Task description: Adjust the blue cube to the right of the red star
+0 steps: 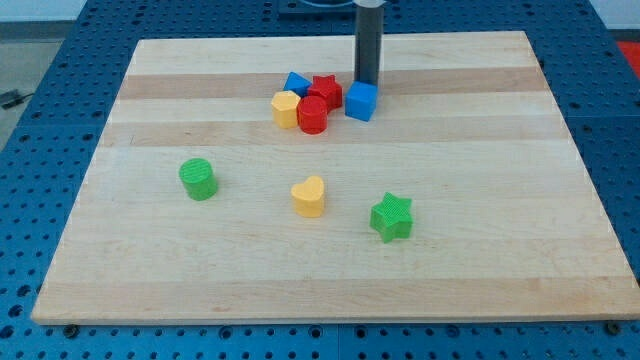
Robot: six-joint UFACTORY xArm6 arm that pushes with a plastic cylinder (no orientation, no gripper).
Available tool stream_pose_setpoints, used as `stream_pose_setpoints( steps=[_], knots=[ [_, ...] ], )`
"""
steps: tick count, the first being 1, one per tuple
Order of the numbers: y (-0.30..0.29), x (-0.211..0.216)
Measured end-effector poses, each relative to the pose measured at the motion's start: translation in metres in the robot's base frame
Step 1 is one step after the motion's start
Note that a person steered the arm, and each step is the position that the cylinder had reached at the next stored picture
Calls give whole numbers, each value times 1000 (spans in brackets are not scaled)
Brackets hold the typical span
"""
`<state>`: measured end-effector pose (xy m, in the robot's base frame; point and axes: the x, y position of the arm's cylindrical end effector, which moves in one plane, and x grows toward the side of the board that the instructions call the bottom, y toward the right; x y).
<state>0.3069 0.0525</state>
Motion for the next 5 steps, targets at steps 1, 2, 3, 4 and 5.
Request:
stream_pose_setpoints(
  steps=[1, 2, 3, 4, 5],
  knots=[
    [2, 0],
    [12, 8],
    [14, 16],
    [42, 15],
    [67, 31]
  ],
)
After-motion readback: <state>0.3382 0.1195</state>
